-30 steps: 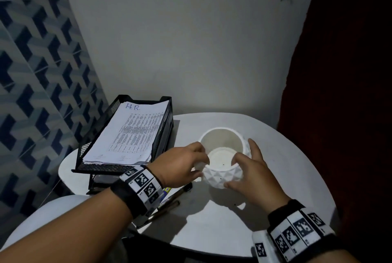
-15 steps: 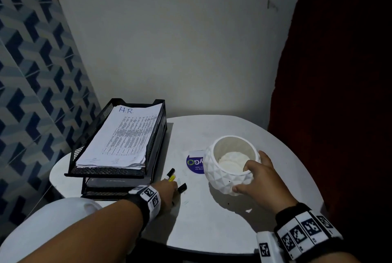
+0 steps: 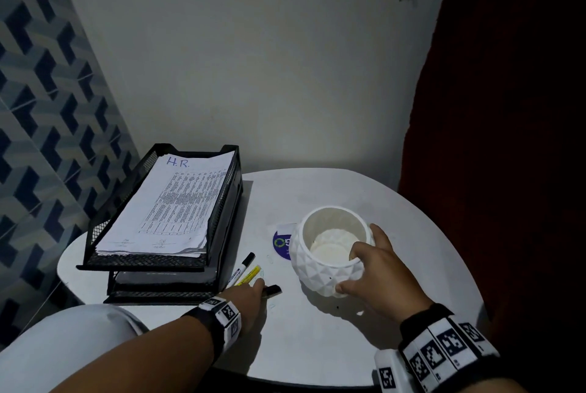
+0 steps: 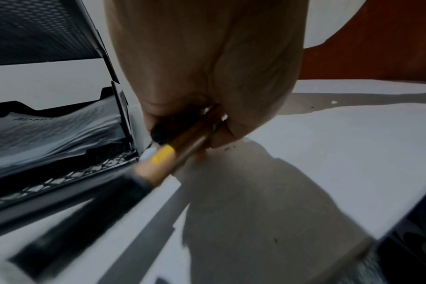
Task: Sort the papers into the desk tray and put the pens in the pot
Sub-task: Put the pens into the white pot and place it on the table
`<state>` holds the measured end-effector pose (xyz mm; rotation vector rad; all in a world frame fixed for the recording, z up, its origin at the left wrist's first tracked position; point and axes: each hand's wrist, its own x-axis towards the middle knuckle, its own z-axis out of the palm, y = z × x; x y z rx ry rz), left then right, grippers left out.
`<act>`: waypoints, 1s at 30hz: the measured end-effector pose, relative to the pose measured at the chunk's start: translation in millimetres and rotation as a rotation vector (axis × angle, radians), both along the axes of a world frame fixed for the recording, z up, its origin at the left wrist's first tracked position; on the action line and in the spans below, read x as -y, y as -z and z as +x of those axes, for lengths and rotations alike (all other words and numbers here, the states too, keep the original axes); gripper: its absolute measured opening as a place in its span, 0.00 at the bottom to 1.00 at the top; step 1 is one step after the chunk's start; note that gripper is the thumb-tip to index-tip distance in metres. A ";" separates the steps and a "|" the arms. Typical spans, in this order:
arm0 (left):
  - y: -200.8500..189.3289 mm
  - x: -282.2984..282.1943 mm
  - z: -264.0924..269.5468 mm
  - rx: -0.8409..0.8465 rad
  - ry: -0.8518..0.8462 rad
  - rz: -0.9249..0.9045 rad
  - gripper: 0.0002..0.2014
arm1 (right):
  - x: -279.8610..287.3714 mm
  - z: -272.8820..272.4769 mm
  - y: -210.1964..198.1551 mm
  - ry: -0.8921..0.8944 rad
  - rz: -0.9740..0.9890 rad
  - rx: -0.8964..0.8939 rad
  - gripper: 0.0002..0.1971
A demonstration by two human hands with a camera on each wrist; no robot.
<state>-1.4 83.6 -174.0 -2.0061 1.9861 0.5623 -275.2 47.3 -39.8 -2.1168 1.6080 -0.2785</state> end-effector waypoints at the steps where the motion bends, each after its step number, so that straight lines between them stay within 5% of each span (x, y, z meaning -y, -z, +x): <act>1: -4.2 3.6 -2.0 -0.034 -0.017 -0.013 0.16 | 0.4 0.0 0.2 -0.001 0.002 -0.004 0.21; 8: -84.0 55.6 1.9 -0.634 -0.450 -0.387 0.02 | 0.4 0.0 2.2 -0.006 0.020 -0.014 0.22; 14: -166.5 50.0 -23.0 -1.516 -0.652 -0.782 0.16 | -8.6 13.7 3.3 -0.122 0.083 -0.015 0.25; 18: -164.7 40.4 -47.0 -1.449 -0.572 -0.838 0.11 | -20.5 31.4 0.0 -0.205 0.092 -0.031 0.25; 25: -142.2 27.1 -60.0 -1.413 -0.440 -0.542 0.03 | -28.7 34.4 -7.5 -0.234 0.037 -0.015 0.23; 30: -153.1 41.5 -39.9 -1.476 -0.531 -0.640 0.15 | -20.5 23.9 -1.8 -0.170 0.021 -0.030 0.24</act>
